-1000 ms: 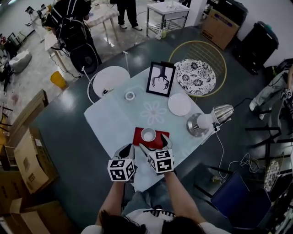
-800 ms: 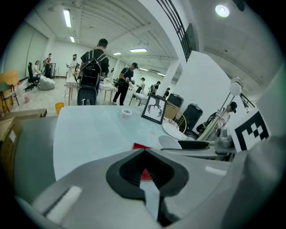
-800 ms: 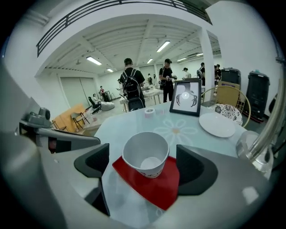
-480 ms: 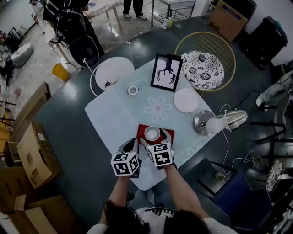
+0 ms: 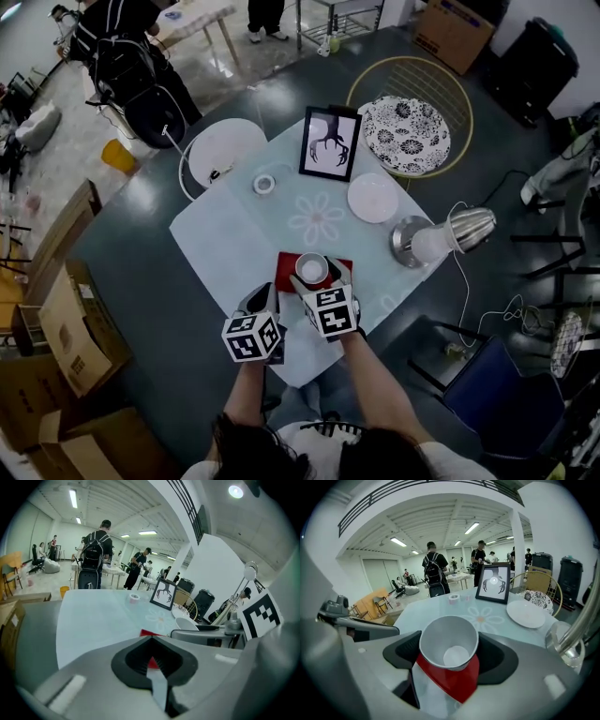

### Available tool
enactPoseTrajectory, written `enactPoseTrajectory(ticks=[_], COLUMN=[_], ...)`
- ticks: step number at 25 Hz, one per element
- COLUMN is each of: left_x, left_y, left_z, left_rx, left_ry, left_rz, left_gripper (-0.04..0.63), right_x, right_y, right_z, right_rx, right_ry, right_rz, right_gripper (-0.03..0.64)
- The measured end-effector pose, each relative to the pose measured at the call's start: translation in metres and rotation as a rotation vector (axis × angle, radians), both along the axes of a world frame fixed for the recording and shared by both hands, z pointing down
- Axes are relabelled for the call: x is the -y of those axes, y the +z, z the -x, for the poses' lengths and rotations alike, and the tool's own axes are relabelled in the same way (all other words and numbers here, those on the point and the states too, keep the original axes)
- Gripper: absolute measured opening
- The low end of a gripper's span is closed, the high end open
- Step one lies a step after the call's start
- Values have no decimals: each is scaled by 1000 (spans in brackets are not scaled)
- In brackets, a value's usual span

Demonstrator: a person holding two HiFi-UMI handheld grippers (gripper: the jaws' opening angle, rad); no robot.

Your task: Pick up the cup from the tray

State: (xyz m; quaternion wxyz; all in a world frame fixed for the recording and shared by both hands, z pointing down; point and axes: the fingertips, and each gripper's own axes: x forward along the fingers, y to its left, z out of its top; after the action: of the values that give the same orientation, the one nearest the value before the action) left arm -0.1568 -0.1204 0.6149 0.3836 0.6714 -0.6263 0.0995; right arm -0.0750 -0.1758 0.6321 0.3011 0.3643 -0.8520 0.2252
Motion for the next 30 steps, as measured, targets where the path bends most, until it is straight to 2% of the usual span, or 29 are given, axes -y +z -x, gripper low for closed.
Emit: enactPoseTrajectory(ticks=[6,15,24,30], left_x=[5,4,7,8], left_y=[-12,-20,-35,-31], left_z=[-19,-61,-93,-101], left_rx=[-23,-25,-17,-6], left_ry=[25,127,185,199], left_rz=[-36,-50,-86,-78], left_gripper=[0,0,0,0], right_x=[-5,-10,-22,-25], right_y=[-9,-20,-15,-4], right_z=[-41,-121,-169,-179], right_rx=[1,-34,-26,-2], right_ry=[74,237,296,309], right_rz=[0,-20,-7,13], right_gripper=[376,374,373,374])
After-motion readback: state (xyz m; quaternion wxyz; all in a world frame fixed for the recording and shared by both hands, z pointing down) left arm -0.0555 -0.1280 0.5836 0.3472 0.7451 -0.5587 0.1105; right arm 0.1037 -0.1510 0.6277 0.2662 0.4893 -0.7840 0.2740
